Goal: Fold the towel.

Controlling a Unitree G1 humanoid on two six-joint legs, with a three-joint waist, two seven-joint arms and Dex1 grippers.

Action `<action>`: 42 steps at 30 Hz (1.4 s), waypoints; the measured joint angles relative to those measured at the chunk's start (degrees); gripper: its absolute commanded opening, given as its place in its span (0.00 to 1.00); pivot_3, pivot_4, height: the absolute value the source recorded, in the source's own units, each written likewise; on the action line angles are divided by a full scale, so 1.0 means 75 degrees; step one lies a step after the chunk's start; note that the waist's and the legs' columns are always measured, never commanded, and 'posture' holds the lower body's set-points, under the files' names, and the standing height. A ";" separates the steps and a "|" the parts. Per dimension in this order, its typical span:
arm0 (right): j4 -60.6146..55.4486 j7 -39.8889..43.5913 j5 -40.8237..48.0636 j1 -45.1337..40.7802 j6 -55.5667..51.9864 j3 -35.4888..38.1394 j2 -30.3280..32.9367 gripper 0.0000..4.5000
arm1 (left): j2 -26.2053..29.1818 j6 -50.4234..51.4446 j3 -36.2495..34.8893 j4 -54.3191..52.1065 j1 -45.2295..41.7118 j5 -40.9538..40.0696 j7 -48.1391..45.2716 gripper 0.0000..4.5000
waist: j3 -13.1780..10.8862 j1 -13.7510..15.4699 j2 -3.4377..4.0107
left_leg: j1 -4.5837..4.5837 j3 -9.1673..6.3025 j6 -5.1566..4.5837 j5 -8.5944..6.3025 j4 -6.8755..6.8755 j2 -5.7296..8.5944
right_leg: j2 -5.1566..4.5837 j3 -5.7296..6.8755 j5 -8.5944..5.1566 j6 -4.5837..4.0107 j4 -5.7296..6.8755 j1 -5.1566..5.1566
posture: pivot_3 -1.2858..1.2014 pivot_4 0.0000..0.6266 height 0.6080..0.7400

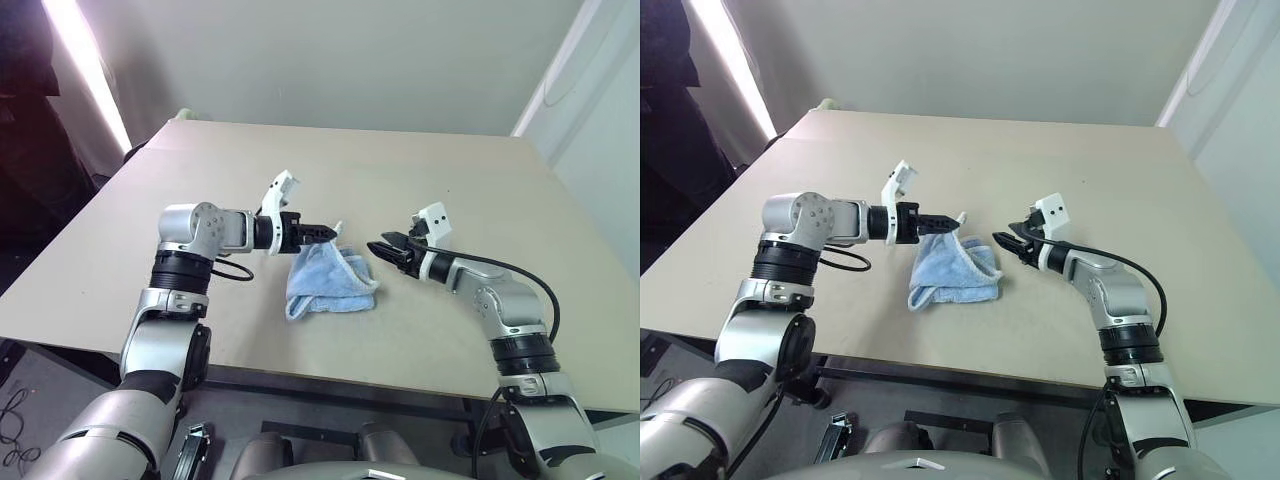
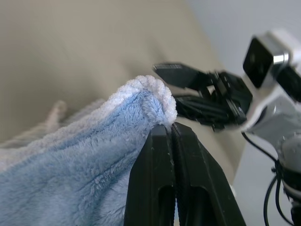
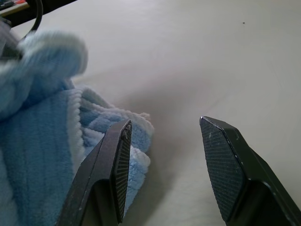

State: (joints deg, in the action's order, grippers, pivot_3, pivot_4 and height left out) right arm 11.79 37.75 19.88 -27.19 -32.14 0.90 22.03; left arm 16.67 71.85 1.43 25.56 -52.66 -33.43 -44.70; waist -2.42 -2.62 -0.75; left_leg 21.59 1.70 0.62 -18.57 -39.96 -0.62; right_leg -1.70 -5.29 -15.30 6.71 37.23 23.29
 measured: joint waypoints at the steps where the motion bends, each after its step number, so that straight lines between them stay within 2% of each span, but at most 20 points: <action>1: 0.0070 -0.0058 -0.0017 -0.0019 0.0020 0.0005 -0.0040 0.54 | -0.0022 -0.0042 0.0177 -0.0032 0.0046 0.0037 -0.0124 0.01 | 0.0000 -0.0001 0.0000 | 0.0000 0.0000 0.0000 0.0000 0.0000 0.0000 | 0.0000 0.0000 0.0000 0.0000 0.0001 0.0000 | 0.52 0.00 0.82; 9: 0.0447 -0.0357 -0.0072 -0.0288 0.0180 0.0169 -0.0130 0.54 | -0.0599 -0.0896 0.1173 0.0409 0.0283 0.0728 -0.0311 0.01 | 0.0000 0.0001 0.0000 | 0.0000 0.0001 0.0000 0.0000 0.0003 0.0001 | 0.0002 -0.0002 0.0000 0.0000 -0.0004 0.0001 | 0.52 0.00 0.82; 12: 0.0447 -0.0347 -0.0069 -0.0285 0.0220 0.0180 -0.0162 0.54 | -0.0682 -0.1284 0.1071 0.0647 0.0303 0.0862 -0.0198 0.01 | 0.0000 -0.0006 0.0000 | 0.0001 0.0001 0.0000 0.0000 0.0003 -0.0001 | 0.0003 -0.0003 0.0000 0.0000 -0.0002 0.0003 | 0.52 0.00 0.82; 15: 0.0436 -0.0342 -0.0071 -0.0275 0.0245 0.0177 -0.0198 0.54 | -0.0420 -0.1652 0.1011 0.0144 0.0492 0.0864 -0.0548 0.01 | -0.0001 -0.0022 0.0001 | 0.0000 0.0002 0.0000 0.0000 0.0006 -0.0002 | 0.0005 -0.0005 0.0000 -0.0001 -0.0002 0.0004 | 0.52 0.00 0.82; 16: 0.0436 -0.0341 -0.0072 -0.0273 0.0252 0.0178 -0.0210 0.54 | -0.0337 -0.1699 0.1011 -0.0081 0.0578 0.0864 -0.0652 0.11 | -0.0001 -0.0017 0.0001 | 0.0000 0.0003 0.0000 0.0000 0.0007 -0.0002 | 0.0004 -0.0005 0.0000 -0.0001 -0.0003 0.0004 | 0.52 0.00 0.82; 18: 0.0436 -0.0341 -0.0072 -0.0274 0.0279 0.0177 -0.0243 0.54 | -0.0306 -0.1791 0.1015 -0.0309 0.0731 0.0865 -0.0737 0.23 | -0.0001 -0.0005 0.0001 | 0.0001 0.0003 0.0000 0.0000 0.0006 -0.0002 | 0.0003 -0.0006 0.0000 0.0000 -0.0003 0.0003 | 0.52 0.00 0.82; 24: 0.0445 -0.0342 -0.0085 -0.0281 0.0330 0.0174 -0.0320 0.54 | -0.0236 -0.2117 0.1126 -0.0856 0.1112 0.0911 -0.0848 0.71 | -0.0001 0.0004 0.0001 | 0.0001 0.0002 0.0000 0.0000 0.0002 -0.0002 | 0.0001 -0.0006 0.0000 0.0000 -0.0002 0.0001 | 0.52 0.00 0.82; 29: 0.0499 -0.0343 -0.0103 -0.0289 0.0343 0.0180 -0.0319 0.54 | 0.0239 -0.4184 0.1310 -0.1803 0.1810 0.1544 -0.1082 0.71 | 0.0000 -0.0020 0.0003 | -0.0008 0.0009 0.0002 0.0001 0.0009 -0.0009 | 0.0004 -0.0012 0.0001 -0.0004 -0.0001 0.0003 | 0.52 0.00 0.82; 35: 0.0491 -0.0338 -0.0152 -0.0256 0.0356 0.0160 -0.0324 0.54 | 0.0849 -0.5529 0.1326 -0.2443 0.2431 0.1729 -0.1699 0.71 | 0.0000 0.0018 0.0003 | -0.0007 0.0011 0.0003 0.0002 0.0004 -0.0008 | 0.0000 -0.0012 0.0002 -0.0005 -0.0005 -0.0006 | 0.52 0.00 0.82; 38: 0.0487 -0.0342 -0.0155 -0.0185 0.0357 0.0165 -0.0323 0.54 | 0.0523 -0.6350 0.0969 -0.1661 0.2447 0.1810 -0.1477 0.71 | 0.0000 0.0023 0.0003 | -0.0011 0.0010 0.0002 0.0002 -0.0003 -0.0008 | 0.0000 -0.0011 0.0002 -0.0005 -0.0004 -0.0010 | 0.52 0.00 0.82; 42: 0.0484 -0.0345 -0.0161 -0.0175 0.0367 0.0165 -0.0323 0.54 | 0.0093 -0.6618 0.0902 -0.0738 0.2444 0.1909 -0.1354 0.71 | 0.0000 0.0007 0.0003 | -0.0009 0.0009 0.0002 0.0002 -0.0003 -0.0006 | 0.0005 -0.0010 0.0003 -0.0003 -0.0004 -0.0009 | 0.52 0.00 0.82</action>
State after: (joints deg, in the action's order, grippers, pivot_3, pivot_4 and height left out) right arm 15.42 35.16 18.67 -28.50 -29.39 2.14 19.60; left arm 17.37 22.21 8.20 20.02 -34.33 -19.11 -54.85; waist -2.42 -2.57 -0.73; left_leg 21.51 1.77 0.63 -18.55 -39.98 -0.66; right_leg -1.66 -5.36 -15.27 6.68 37.20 23.22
